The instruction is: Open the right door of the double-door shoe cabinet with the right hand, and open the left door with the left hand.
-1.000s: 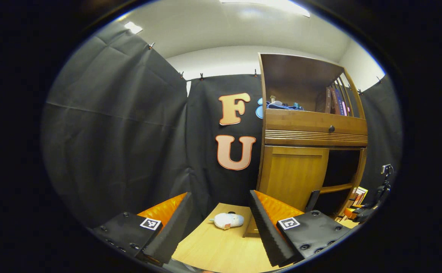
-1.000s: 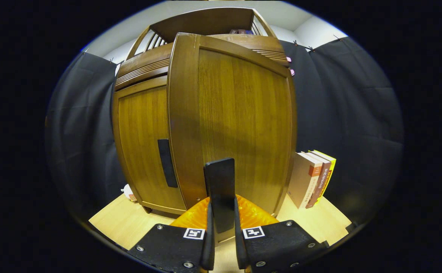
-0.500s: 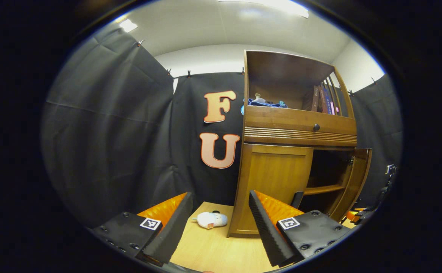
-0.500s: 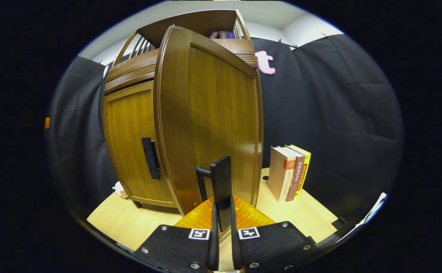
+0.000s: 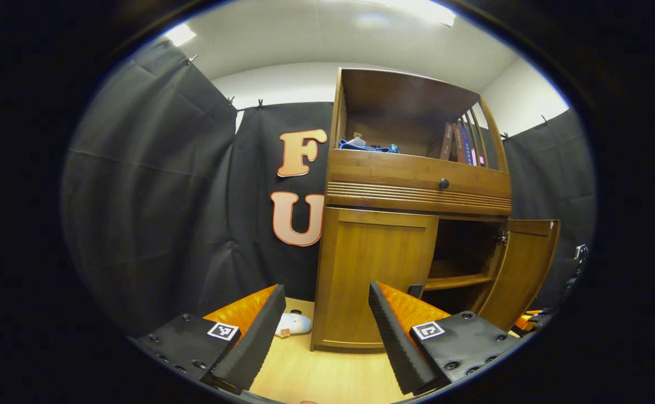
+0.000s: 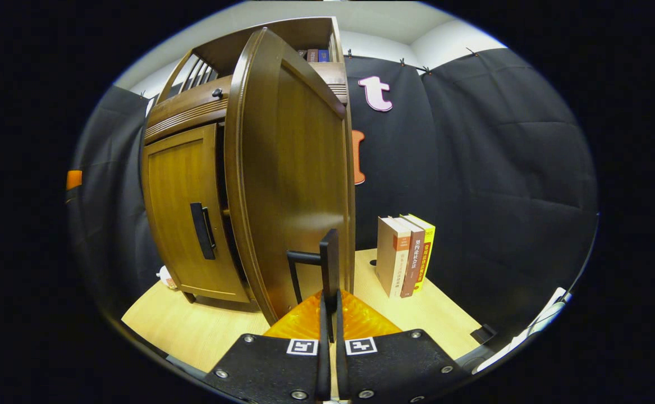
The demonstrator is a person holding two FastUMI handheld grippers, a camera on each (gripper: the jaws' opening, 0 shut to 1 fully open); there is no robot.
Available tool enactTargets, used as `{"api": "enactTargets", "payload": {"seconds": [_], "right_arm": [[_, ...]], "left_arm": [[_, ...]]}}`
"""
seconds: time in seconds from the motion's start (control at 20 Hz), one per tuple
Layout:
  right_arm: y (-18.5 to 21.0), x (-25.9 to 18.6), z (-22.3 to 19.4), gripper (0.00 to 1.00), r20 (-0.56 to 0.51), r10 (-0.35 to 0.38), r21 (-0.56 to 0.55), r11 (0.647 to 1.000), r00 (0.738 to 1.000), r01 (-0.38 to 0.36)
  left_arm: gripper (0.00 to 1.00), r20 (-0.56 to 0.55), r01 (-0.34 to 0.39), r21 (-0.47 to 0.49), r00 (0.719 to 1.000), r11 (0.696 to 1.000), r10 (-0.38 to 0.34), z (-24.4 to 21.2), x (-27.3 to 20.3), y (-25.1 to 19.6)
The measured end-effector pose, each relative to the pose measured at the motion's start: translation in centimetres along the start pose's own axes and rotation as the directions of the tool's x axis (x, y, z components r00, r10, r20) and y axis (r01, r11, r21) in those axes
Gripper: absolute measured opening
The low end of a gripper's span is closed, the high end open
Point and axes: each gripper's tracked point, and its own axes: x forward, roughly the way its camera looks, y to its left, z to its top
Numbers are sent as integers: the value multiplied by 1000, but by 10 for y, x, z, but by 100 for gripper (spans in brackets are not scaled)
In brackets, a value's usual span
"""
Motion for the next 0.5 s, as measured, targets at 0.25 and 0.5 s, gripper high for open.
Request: {"api": "enactTargets", "payload": {"seconds": [0.25,0.5], "right_arm": [[-13,-1,0,4,-9,30,-14,999,999,-30],[-29,-2,0,3,-13,56,-14,998,998,-56]], "left_arm": [[99,1,12,-5,1000,1000,-12,-3,7,-29],[99,12,4,8,1000,1000,-5,0,11,-54]]}}
